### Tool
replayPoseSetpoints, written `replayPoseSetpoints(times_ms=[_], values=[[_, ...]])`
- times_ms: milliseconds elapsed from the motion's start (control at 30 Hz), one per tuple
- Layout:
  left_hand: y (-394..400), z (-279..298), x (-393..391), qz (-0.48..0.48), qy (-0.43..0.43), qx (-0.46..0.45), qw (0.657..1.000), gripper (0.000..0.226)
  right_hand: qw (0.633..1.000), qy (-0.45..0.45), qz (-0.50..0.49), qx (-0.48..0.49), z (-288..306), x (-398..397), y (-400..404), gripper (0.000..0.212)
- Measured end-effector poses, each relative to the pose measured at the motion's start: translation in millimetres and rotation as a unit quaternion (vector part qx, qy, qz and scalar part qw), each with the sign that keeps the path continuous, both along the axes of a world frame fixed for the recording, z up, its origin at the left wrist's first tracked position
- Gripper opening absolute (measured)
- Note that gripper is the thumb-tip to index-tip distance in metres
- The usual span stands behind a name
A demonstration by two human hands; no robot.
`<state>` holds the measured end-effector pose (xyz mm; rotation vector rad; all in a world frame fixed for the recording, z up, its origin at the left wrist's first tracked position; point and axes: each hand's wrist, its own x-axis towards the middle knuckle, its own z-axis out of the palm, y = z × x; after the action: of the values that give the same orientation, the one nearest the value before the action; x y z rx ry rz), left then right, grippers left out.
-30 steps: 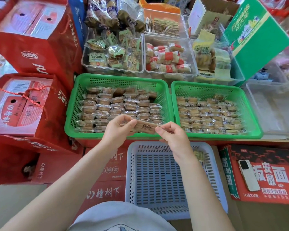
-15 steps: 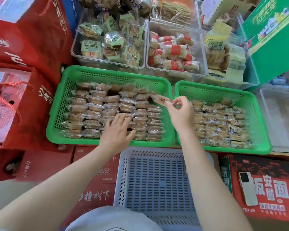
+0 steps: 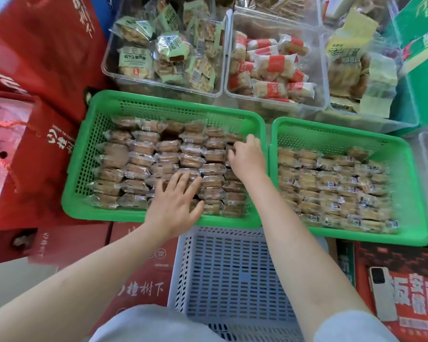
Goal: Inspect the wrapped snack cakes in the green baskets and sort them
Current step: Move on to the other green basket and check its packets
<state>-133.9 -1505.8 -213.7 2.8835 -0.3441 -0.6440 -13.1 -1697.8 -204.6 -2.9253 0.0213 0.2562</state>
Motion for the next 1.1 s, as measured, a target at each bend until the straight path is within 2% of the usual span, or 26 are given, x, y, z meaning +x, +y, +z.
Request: replayPoseSetpoints(times_ms=[133,200,267,333,400,567,767,967,1033,1100], values=[[-1.6,0.8,-1.0,0.003,0.005,0.002,1.0,0.075,0.994,0.016,0.048,-0.097,5.2,16.9,1.5,0.027],[-2.5,2.3,-0.9,0.004,0.012,0.003,1.0,0.078,0.996,-0.003,0.039,-0.086,6.1,26.7,1.5,0.017],[-2.3,2.8,-0.7,0.005,0.015,0.002,1.0,0.08,0.999,-0.031,0.012,-0.032,5.0,33.9,3.6,0.025],[-2.5,2.4,-0.5,0.007,0.014,-0.002,1.0,0.082,1.0,-0.014,0.004,0.008,3.6,39.9,5.9,0.032],[-2.6,3.0,-0.4,0.007,0.015,-0.001,1.0,0.081,0.999,0.027,0.01,0.019,0.6,44.3,8.1,0.028],[-2.0,2.6,-0.6,0.001,0.009,0.0,1.0,0.079,0.998,0.065,0.004,0.002,-4.8,47.0,8.4,0.02],[-1.3,1.7,-1.1,-0.002,0.007,0.0,1.0,0.076,0.998,0.066,-0.017,-0.013,-2.9,41.6,3.6,0.048],[-1.3,1.5,-1.5,-0.004,0.005,-0.002,1.0,0.073,0.998,0.036,-0.034,0.026,-7.0,41.9,-4.3,0.04],[-1.1,1.5,-1.4,-0.006,0.005,0.002,1.0,0.07,1.0,0.02,-0.008,-0.003,-8.6,41.1,-2.8,0.033],[-1.2,1.8,-1.4,-0.007,0.005,0.002,1.0,0.068,0.997,-0.007,0.03,-0.071,-10.1,39.6,-0.2,0.036]])
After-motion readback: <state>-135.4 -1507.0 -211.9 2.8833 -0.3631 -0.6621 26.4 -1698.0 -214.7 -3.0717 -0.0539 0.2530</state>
